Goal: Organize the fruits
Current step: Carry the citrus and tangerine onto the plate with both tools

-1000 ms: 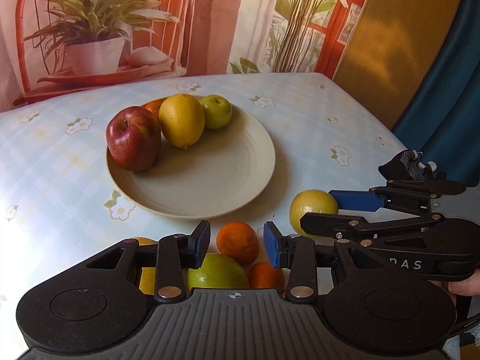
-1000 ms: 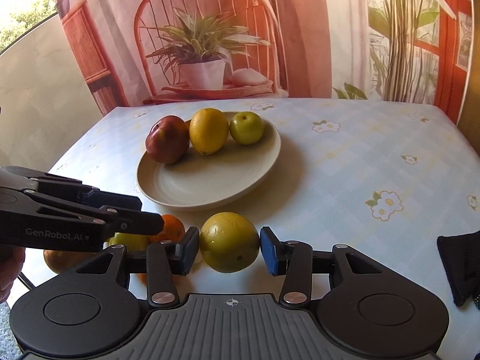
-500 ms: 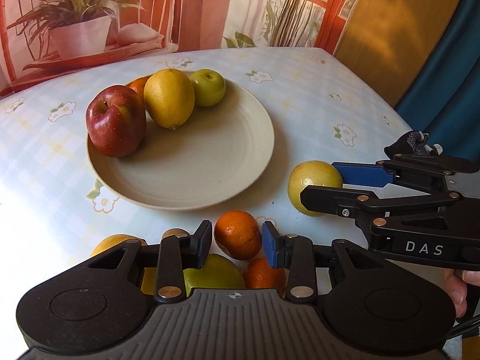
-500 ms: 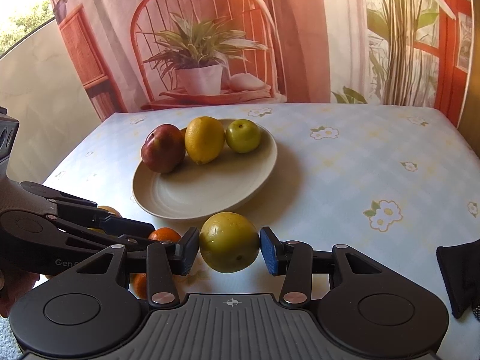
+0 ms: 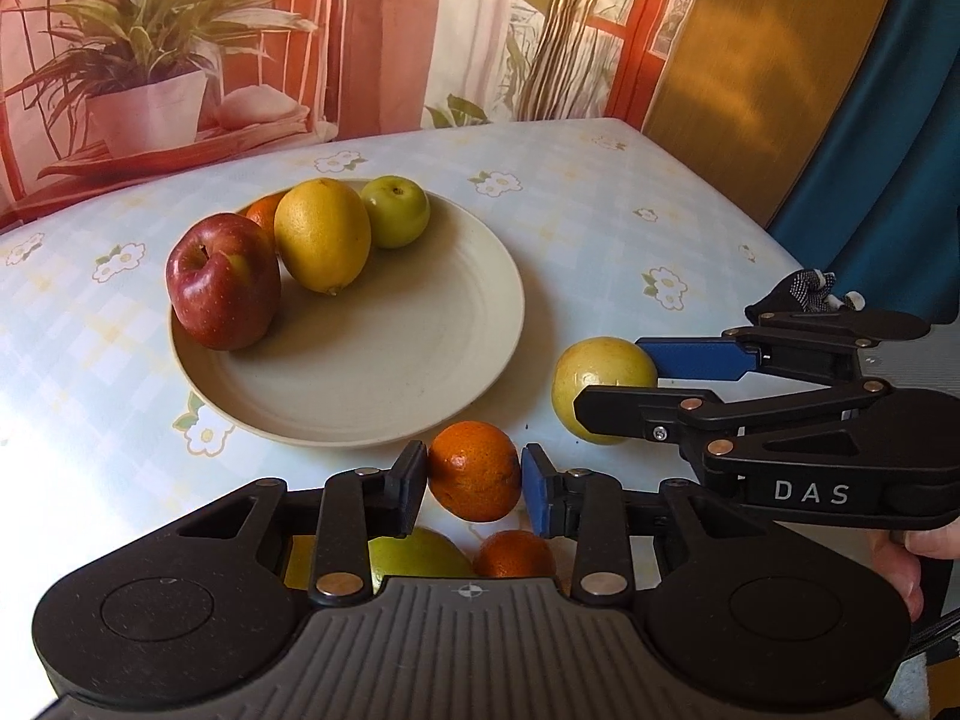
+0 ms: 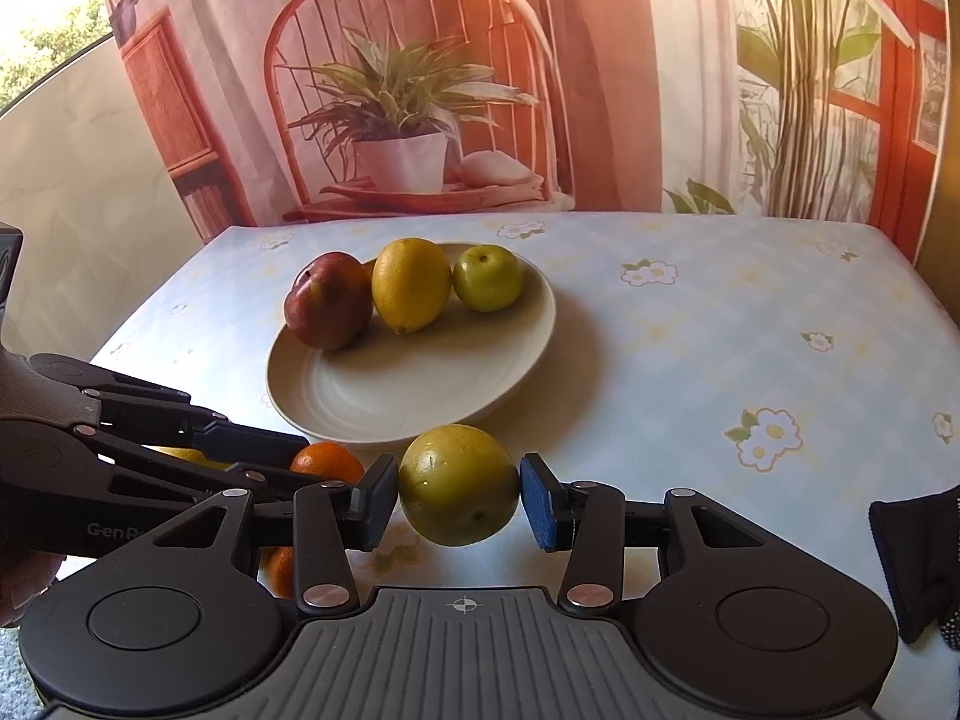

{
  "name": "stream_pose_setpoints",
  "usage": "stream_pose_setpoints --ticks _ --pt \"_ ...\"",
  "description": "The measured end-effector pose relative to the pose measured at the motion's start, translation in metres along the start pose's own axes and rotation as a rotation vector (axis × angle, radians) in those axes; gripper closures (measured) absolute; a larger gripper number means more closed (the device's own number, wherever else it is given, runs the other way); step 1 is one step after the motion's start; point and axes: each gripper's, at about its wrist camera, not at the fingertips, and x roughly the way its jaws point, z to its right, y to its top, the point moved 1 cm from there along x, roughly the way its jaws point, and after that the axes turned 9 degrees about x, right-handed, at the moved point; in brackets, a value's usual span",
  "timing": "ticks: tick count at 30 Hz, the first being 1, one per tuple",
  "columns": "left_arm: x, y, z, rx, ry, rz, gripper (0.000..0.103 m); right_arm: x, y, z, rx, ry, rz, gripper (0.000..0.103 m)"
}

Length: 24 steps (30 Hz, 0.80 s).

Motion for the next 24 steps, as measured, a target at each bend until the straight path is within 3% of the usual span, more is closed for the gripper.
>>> stream_pose_setpoints --ticks 9,16,24 --pt "-0.016 0.009 -0.023 -0.041 0.063 0.055 0.067 0.001 0.011 -0.005 -0.036 0.003 0.013 0.062" --pt "-0.009 0.021 -0.051 -0.063 0.117 0.025 0.067 0.022 0.035 -0.014 -0.1 0.031 -0.007 0.062" --pt "0.01 0.023 -0.07 -0.052 0.182 -0.035 0.067 0.06 0.061 -0.016 -0.131 -0.002 -0.041 0.062"
